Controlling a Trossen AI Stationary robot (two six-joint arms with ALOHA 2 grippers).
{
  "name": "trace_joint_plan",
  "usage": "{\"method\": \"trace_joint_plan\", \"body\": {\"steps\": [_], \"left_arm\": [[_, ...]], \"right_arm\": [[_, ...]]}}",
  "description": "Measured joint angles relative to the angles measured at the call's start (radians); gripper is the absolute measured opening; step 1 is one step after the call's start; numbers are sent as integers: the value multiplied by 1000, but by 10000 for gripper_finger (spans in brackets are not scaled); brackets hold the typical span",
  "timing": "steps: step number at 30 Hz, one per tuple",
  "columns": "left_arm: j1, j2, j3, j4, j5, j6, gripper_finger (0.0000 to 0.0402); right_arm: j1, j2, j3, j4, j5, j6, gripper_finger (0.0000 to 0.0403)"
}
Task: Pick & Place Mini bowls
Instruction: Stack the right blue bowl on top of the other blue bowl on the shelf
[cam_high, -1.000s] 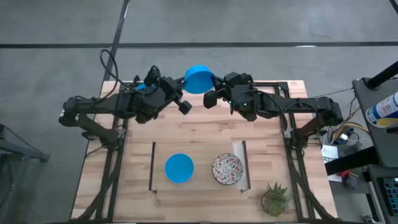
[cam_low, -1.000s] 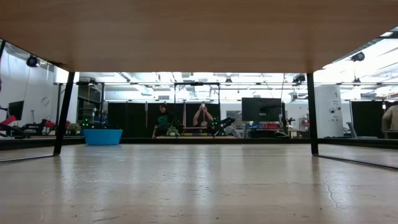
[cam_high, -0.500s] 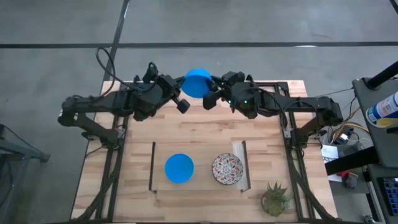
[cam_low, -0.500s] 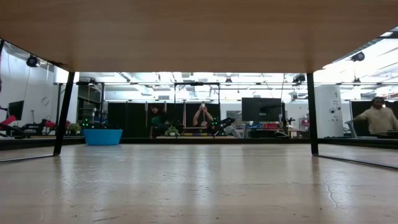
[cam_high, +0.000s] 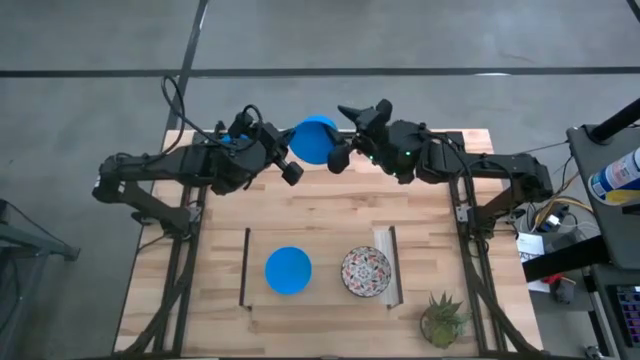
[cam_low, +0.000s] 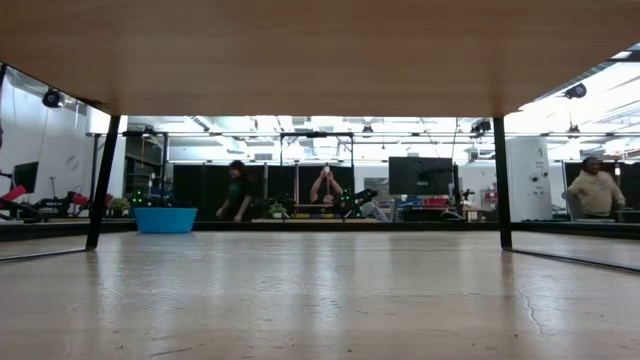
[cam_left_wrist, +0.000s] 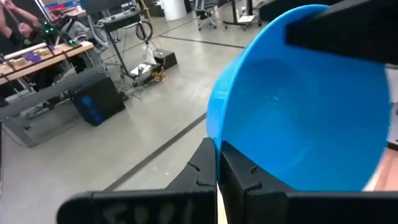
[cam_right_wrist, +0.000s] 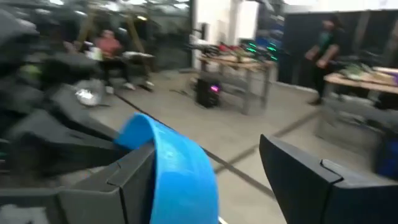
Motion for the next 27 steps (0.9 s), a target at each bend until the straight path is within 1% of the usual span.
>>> {"method": "trace_joint_plan", "body": {"steps": [6,9,12,16,21,23,27], "left_arm": [[1,-9,6,-34,13,-13,1],[2,-15,9,-43,84,-28,1],[3,-30,10,-62,204,-40,1],[3,-44,32,-155,449,-121,1],[3,-45,80,-307,677,-237,1],[3,-44,83,-356,741,-255,1],[1,-43,83,-402,842,-294,1]], "right_arm": [[28,-7,12,51,-155,-68,270],[40,-7,16,69,-206,-109,272],[47,-8,27,80,-219,-112,270],[45,-31,37,81,-216,-112,266],[44,-31,35,18,-143,-111,260],[42,-30,35,14,-132,-111,258],[39,-30,35,16,-127,-108,255]]}}
